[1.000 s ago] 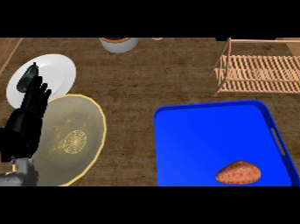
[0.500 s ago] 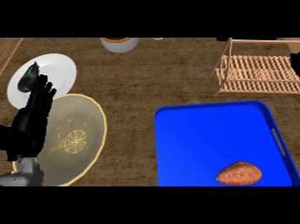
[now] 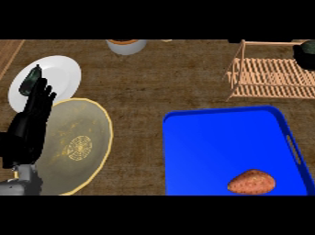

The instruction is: Pick the squash from the tray and place it in the tiered shelf

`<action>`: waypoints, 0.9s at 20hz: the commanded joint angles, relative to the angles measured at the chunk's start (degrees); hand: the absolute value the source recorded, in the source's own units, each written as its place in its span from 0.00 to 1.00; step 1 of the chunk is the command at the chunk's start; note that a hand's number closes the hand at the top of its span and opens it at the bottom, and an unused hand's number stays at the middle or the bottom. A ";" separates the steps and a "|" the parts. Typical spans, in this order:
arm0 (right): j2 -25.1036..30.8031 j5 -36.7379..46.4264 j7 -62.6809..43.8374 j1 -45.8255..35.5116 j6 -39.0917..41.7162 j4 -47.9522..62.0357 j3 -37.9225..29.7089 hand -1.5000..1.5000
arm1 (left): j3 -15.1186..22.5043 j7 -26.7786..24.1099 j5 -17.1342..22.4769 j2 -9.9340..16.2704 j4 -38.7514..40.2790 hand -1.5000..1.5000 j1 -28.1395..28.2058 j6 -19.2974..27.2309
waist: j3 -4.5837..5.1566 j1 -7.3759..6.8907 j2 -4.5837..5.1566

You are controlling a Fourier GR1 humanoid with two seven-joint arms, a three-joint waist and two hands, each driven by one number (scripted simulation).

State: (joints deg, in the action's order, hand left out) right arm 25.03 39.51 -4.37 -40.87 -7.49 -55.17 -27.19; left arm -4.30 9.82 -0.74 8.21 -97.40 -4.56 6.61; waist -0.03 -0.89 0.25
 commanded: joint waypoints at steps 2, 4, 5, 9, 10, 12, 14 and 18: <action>3.27 -4.77 3.91 -6.01 -0.73 13.21 -4.04 0.00 | 0.56 -1.62 -0.83 -1.04 0.31 0.50 1.29 0.37 | -0.02 -0.38 0.15; 1.48 -5.46 7.91 -2.60 -1.27 14.61 -2.97 0.00 | 0.15 -5.59 -1.11 -1.20 3.99 0.50 0.88 -0.17 | 0.00 0.11 0.07; 2.75 -4.96 6.58 -5.88 -0.64 17.74 -2.21 0.00 | 0.43 -2.11 -0.77 -0.98 -0.06 0.50 2.65 -0.21 | -0.01 -0.23 0.03; 3.84 -5.92 10.12 -10.47 -2.45 25.19 -2.42 0.00 | -0.30 -0.04 0.01 -0.14 0.02 0.50 -0.51 -0.97 | -0.03 -0.49 0.21; 6.93 -9.10 13.84 -7.45 2.00 23.80 -4.75 0.00 | -0.58 -4.22 0.88 -0.60 2.19 0.50 2.67 -2.23 | -0.01 -0.16 0.15; 6.16 -8.77 12.39 -9.91 0.94 24.00 -3.22 0.00 | -0.44 1.03 -1.24 -0.65 2.96 0.50 -4.62 0.69 | -0.01 0.20 0.05; 6.29 -10.05 11.91 -11.82 0.28 24.06 -3.88 0.00 | -0.92 4.02 0.00 0.45 -1.84 0.50 -1.32 -0.51 | -0.01 -0.11 -0.04; 5.69 -16.23 15.33 -9.64 1.76 20.26 -7.60 0.00 | -1.10 -1.41 0.10 -0.19 -0.56 0.50 2.18 -1.25 | 0.01 0.32 -0.21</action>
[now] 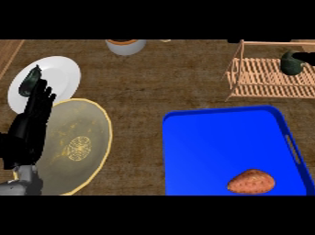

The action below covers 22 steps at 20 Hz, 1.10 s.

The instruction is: Pick the squash from the tray and place it in the tiered shelf

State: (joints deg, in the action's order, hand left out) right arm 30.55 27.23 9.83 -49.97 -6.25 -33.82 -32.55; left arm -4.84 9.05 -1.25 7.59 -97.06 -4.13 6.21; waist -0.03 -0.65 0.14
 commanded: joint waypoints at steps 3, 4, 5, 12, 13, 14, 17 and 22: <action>1.65 -6.08 -0.91 1.19 -0.17 -3.69 -3.34 0.00 | -0.42 -2.31 -0.29 -0.45 1.79 0.50 0.66 0.02 | 0.04 0.45 -0.16; 2.17 -6.42 -3.47 1.46 0.27 -5.91 -3.07 0.00 | -1.60 -0.30 -0.81 0.47 3.61 0.50 -2.98 1.00 | 0.05 0.83 -0.22; 6.56 -6.70 -5.04 0.26 2.07 -4.33 -4.36 0.00 | 0.76 2.76 -0.73 -1.22 -2.40 0.50 -0.23 1.44 | 0.02 0.47 -0.27; 15.11 -12.18 -9.82 6.95 5.59 -5.23 -10.24 0.00 | -1.63 1.30 0.91 0.69 -0.54 0.50 -0.19 -0.56 | 0.02 0.83 -0.20; 15.08 -13.44 -8.58 10.81 7.37 -7.26 -11.28 0.00 | -1.24 0.87 -1.09 -0.09 2.42 0.50 -2.76 1.47 | 0.03 1.70 -0.29; 15.73 -14.02 -8.98 11.77 7.02 -6.83 -11.87 0.00 | -2.79 1.91 1.14 2.01 0.54 0.50 -1.91 -0.98 | 0.03 1.15 -0.25; 23.82 -17.49 -11.41 13.45 16.43 -5.42 -14.49 0.00 | -0.61 1.03 -0.90 -0.82 2.31 0.50 -1.93 1.21 | 0.03 1.44 -0.24; 25.84 -22.90 -5.81 21.52 21.71 -4.23 -18.37 0.00 | 0.53 -1.57 -1.50 -1.61 0.01 0.50 1.58 0.61 | 0.02 0.96 -0.21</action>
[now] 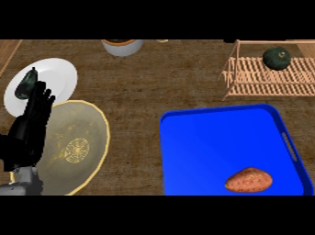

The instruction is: Pick the squash from the tray and place it in the tiered shelf

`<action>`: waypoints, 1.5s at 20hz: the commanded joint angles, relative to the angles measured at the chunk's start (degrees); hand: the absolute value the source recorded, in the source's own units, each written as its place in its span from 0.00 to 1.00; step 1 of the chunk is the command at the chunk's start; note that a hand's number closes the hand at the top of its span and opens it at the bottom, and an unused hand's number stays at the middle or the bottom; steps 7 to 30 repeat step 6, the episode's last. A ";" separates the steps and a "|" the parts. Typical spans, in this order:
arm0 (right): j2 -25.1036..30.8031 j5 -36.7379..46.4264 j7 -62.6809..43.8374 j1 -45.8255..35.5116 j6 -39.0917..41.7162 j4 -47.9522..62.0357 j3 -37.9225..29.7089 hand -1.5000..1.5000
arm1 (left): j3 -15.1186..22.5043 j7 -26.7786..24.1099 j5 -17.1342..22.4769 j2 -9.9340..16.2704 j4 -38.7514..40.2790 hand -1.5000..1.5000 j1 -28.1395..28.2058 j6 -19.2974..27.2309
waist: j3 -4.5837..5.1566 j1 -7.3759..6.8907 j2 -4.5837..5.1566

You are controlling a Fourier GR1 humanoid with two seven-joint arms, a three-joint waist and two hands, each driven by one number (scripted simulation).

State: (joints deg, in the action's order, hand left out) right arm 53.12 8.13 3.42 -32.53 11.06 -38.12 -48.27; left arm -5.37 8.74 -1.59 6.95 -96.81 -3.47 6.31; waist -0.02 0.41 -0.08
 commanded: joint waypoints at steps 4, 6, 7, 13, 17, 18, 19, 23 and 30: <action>7.76 -4.76 7.51 5.96 8.75 8.91 -3.00 0.00 | 0.15 -0.26 -0.99 -0.26 0.44 0.50 -0.98 0.48 | -0.05 -0.60 0.22; 5.95 -5.16 11.13 8.55 7.88 8.07 -2.63 0.00 | 0.80 4.05 -1.55 -0.25 -0.84 0.50 -3.14 1.19 | -0.05 -0.52 0.17; 5.95 -5.16 11.13 8.55 7.88 8.07 -2.63 0.00 | 0.80 4.05 -1.55 -0.25 -0.84 0.50 -3.14 1.19 | -0.05 -0.52 0.17; 5.95 -5.16 11.13 8.55 7.88 8.07 -2.63 0.00 | 0.80 4.05 -1.55 -0.25 -0.84 0.50 -3.14 1.19 | -0.05 -0.52 0.17; 5.95 -5.16 11.13 8.55 7.88 8.07 -2.63 0.00 | 0.80 4.05 -1.55 -0.25 -0.84 0.50 -3.14 1.19 | -0.05 -0.52 0.17; 5.95 -5.16 11.13 8.55 7.88 8.07 -2.63 0.00 | 0.80 4.05 -1.55 -0.25 -0.84 0.50 -3.14 1.19 | -0.05 -0.52 0.17; 5.95 -5.16 11.13 8.55 7.88 8.07 -2.63 0.00 | 0.80 4.05 -1.55 -0.25 -0.84 0.50 -3.14 1.19 | -0.05 -0.52 0.17; 5.95 -5.16 11.13 8.55 7.88 8.07 -2.63 0.00 | 0.80 4.05 -1.55 -0.25 -0.84 0.50 -3.14 1.19 | -0.05 -0.52 0.17; 5.95 -5.16 11.13 8.55 7.88 8.07 -2.63 0.00 | 0.80 4.05 -1.55 -0.25 -0.84 0.50 -3.14 1.19 | -0.05 -0.52 0.17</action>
